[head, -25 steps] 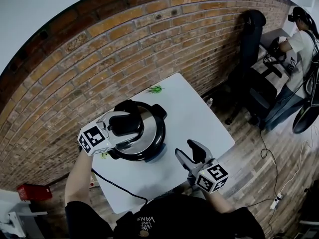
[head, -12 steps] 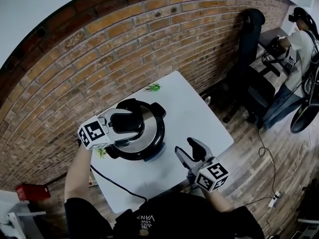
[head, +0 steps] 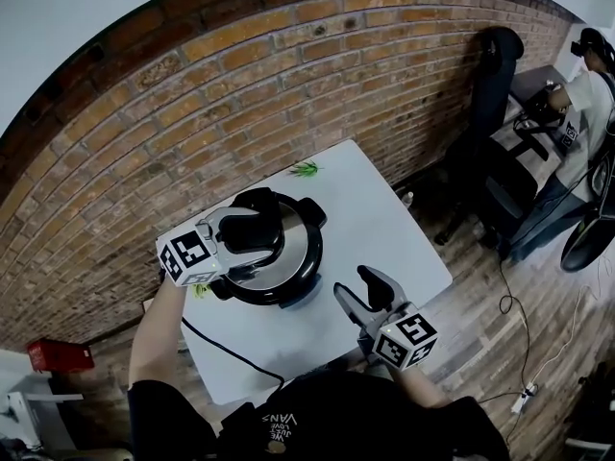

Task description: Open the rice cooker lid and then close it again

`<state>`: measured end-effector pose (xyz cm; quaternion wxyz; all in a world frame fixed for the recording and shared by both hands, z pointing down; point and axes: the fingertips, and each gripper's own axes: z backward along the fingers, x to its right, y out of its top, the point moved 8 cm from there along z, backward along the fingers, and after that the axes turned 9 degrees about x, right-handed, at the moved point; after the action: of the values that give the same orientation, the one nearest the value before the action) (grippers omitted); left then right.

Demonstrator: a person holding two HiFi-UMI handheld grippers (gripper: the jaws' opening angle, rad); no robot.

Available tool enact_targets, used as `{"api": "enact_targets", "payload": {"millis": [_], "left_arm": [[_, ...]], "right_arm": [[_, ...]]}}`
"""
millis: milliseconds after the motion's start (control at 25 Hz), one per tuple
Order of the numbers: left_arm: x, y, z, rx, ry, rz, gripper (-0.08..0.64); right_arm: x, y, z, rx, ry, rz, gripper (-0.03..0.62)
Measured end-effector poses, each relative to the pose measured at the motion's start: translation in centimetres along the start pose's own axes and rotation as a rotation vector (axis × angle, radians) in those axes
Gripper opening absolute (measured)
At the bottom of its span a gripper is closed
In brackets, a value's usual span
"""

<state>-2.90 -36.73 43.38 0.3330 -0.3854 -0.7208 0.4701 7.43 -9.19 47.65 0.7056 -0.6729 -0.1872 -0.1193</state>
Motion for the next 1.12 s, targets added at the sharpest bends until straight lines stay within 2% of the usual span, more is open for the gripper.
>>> {"api": "enact_targets", "payload": {"millis": [120, 560, 800, 1120], "left_arm": [[0.1, 0.1, -0.2, -0.012, 0.049, 0.028, 0.285], [1.0, 0.1, -0.4, -0.051, 0.352, 0.135, 0.288], [1.3, 0.1, -0.7, -0.076, 0.49, 0.187, 0.288], [1.8, 0.1, -0.7, -0.083, 0.588, 0.226, 0.303]], "right_arm": [[-0.3, 0.3, -0.2, -0.021, 0.023, 0.005, 0.259], [-0.2, 1.4, -0.3, -0.062, 0.126, 0.016, 0.258], [0.1, 2.2, -0.1, -0.084, 0.193, 0.028, 0.258], [0.8, 3.4, 0.2, -0.105, 0.285, 0.039, 0.258]]}}
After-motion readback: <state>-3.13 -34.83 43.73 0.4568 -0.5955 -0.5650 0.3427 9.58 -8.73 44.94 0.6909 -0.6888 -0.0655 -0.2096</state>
